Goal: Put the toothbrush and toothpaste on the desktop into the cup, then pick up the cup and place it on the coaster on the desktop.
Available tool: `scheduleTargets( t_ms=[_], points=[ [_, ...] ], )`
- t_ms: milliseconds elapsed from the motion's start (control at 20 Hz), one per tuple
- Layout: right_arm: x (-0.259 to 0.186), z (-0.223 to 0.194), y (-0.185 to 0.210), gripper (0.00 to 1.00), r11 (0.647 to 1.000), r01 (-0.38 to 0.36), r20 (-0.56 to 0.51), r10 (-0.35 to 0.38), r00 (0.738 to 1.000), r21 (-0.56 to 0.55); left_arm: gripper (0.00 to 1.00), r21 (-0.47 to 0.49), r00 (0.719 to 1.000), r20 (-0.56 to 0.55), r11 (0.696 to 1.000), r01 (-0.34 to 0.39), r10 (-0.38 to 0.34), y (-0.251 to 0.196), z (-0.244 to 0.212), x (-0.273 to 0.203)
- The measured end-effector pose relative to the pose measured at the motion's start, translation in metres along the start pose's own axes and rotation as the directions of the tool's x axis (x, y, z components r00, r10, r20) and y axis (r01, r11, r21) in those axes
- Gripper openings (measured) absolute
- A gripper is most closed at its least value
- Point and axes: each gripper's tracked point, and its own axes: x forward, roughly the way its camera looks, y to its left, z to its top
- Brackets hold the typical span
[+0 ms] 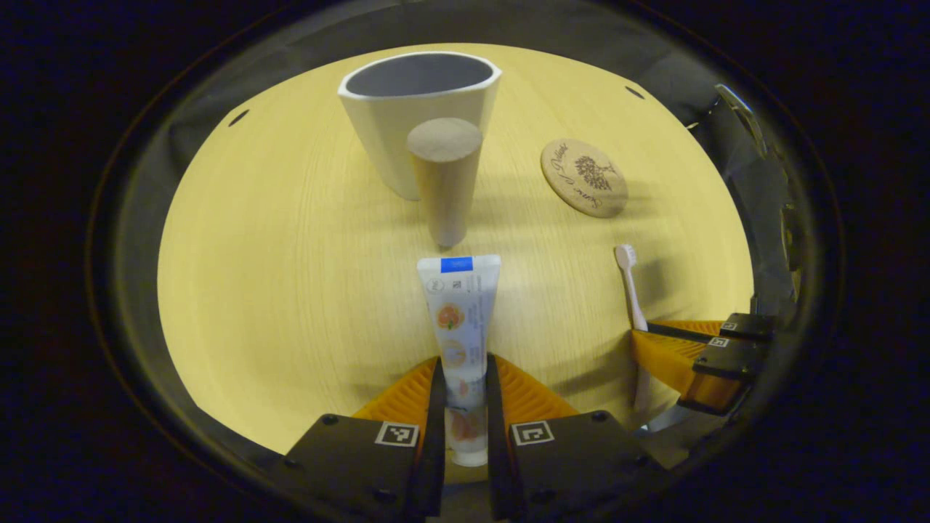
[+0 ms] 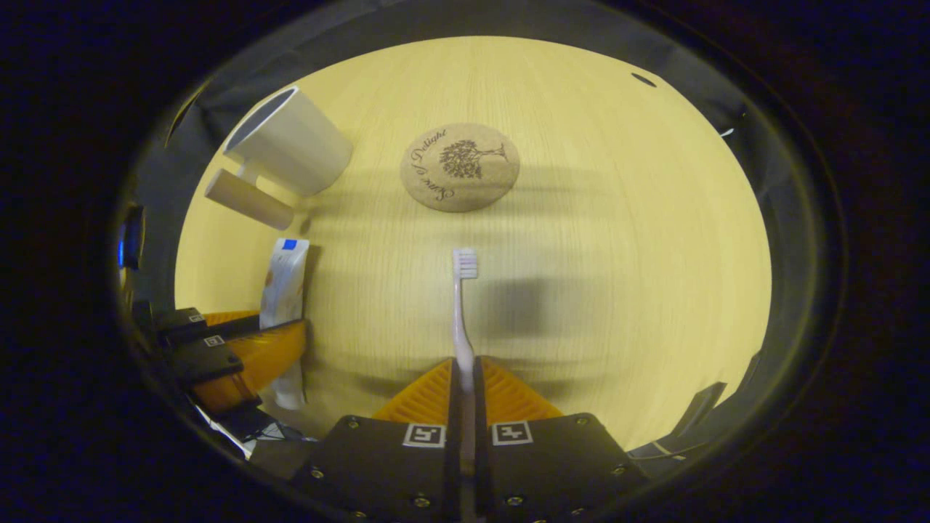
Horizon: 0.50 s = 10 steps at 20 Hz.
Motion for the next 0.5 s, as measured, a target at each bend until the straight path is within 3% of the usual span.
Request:
scheduleTargets(
  t_ms=[50,100,500],
  points=[
    [-0.0005,0.0016,-0.0008,0.09,1.0,-0.005,0.019,0.005,1.0,0.006,0.32,-0.013,1.0,0.012,1.0,0.001,-0.001,-0.0007,0.0012,0.0021],
    [0.001,0.0013,0.0018,0.03,1.0,-0.017,0.024,0.016,1.0,0.009,0.25,-0.009,1.0,0.02,1.0,0.01,-0.01,-0.0012,0.0032,0.0011],
    [-0.0081,0.002,0.0051,0.04,0.998,-0.056,0.084,0.056,0.995,0.006,0.27,-0.031,0.992,0.125,0.999,0.035,-0.031,-0.0006,0.0048,-0.0059]
  ],
)
